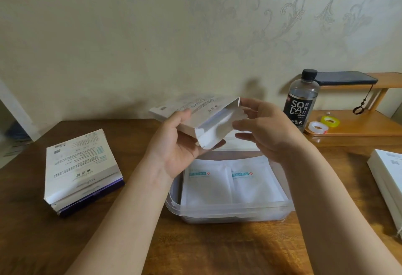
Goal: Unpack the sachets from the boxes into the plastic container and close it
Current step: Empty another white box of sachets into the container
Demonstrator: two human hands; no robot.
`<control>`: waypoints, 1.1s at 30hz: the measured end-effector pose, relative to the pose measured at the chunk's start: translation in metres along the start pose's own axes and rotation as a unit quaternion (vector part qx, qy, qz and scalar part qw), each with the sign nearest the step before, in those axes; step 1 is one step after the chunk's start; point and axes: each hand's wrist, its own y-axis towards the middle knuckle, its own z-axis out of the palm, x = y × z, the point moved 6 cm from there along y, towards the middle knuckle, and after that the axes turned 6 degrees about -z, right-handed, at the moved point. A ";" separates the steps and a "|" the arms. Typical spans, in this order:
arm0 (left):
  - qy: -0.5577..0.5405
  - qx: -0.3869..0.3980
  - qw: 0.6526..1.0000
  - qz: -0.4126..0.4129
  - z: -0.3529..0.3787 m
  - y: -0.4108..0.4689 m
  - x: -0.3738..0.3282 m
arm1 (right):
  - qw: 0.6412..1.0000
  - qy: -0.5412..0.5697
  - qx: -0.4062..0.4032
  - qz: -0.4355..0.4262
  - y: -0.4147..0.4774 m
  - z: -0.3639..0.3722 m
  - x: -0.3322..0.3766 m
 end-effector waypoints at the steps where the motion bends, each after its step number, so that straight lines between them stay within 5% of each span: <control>1: -0.001 0.004 1.000 -0.018 0.001 0.000 0.001 | 0.999 -0.025 -0.003 -0.024 -0.001 -0.001 0.002; 8: -0.061 -0.019 0.997 -0.051 -0.003 0.002 0.003 | 0.961 -0.241 -0.061 -0.122 -0.004 -0.007 0.019; 25: -0.055 -0.063 0.996 -0.045 -0.013 0.004 0.001 | 0.983 -0.015 -0.175 -0.050 -0.002 -0.021 0.012; 33: -0.041 -0.077 0.996 -0.019 -0.011 0.000 0.000 | 0.985 -0.062 -0.153 -0.048 0.005 -0.014 0.004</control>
